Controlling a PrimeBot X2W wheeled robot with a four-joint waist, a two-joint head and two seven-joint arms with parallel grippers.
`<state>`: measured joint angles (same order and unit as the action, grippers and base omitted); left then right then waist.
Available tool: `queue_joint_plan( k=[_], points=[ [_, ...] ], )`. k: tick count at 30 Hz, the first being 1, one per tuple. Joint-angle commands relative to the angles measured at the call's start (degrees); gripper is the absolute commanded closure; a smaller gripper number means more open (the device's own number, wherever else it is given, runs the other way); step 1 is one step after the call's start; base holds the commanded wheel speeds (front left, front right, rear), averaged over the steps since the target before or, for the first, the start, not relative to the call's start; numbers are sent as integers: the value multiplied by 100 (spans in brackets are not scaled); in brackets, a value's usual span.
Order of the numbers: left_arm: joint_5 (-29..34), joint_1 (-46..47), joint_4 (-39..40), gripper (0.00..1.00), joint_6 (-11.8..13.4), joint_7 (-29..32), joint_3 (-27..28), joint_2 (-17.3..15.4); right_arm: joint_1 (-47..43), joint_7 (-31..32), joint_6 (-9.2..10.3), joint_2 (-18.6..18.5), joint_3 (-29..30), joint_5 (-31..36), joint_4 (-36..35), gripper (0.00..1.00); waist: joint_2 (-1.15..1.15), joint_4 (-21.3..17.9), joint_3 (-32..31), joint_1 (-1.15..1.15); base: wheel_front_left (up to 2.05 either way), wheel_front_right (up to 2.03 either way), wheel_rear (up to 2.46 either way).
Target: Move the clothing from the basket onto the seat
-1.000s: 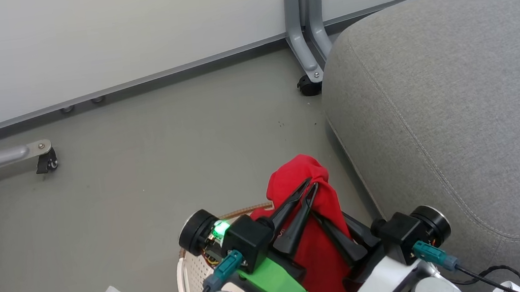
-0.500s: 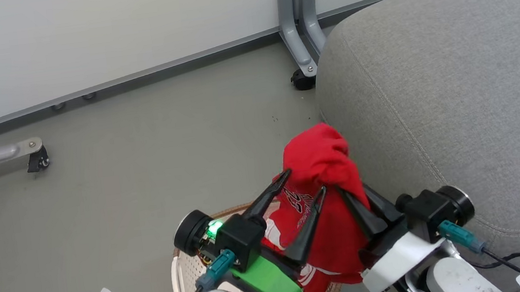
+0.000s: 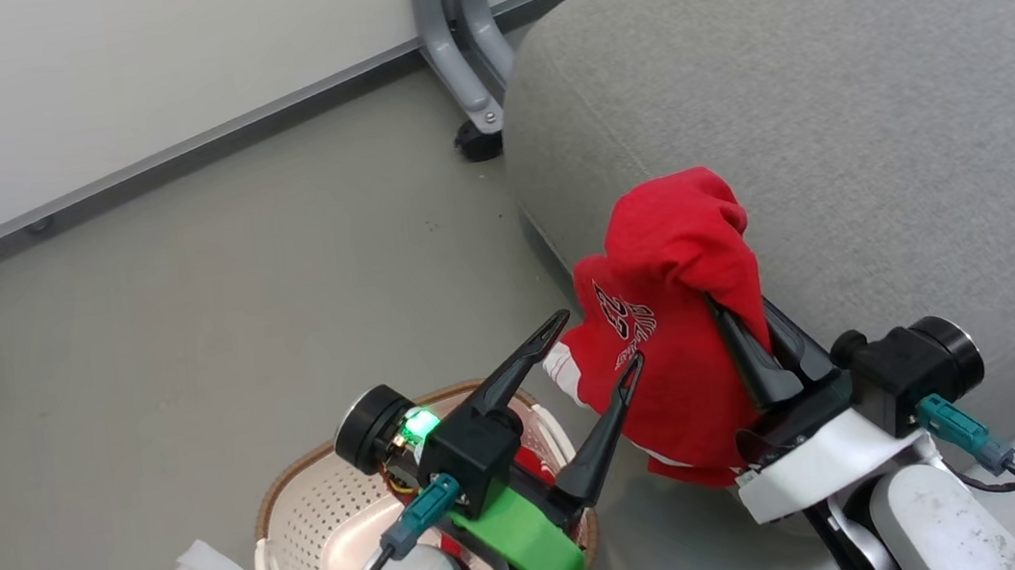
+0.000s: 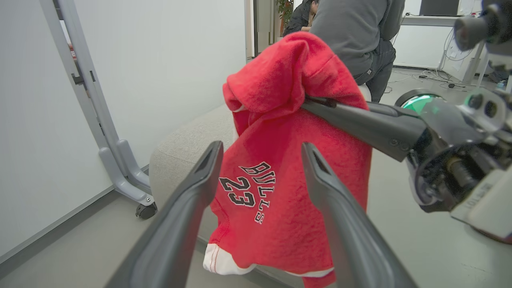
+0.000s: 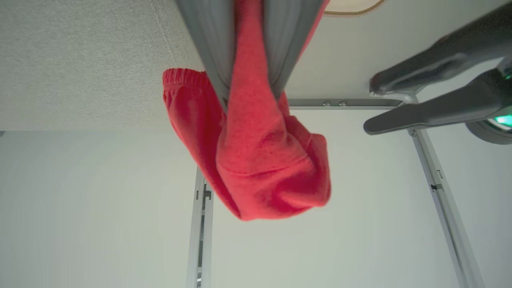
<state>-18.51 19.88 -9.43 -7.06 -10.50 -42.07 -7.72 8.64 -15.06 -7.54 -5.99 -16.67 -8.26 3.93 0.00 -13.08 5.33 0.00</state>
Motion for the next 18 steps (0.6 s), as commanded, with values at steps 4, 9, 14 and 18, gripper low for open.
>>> queue_joint_plan(
  k=[4,9,14,18],
  points=[
    [-62,198,-19,0,-23,-11,-68,-101,-28,-18,10,82,76,53,-161,100,0,-869,348,0,0,0,0],
    [-94,327,-38,0,-35,19,-158,-176,-70,-18,9,158,109,77,-288,100,0,-1298,527,0,0,0,0],
    [-120,436,-62,0,-42,58,-247,-232,-113,-18,10,235,166,67,-384,100,0,-1603,704,0,0,0,0],
    [-108,501,-62,0,-36,97,-325,-288,-121,-18,9,272,226,61,-440,100,0,-1722,864,0,0,0,0]
  ],
)
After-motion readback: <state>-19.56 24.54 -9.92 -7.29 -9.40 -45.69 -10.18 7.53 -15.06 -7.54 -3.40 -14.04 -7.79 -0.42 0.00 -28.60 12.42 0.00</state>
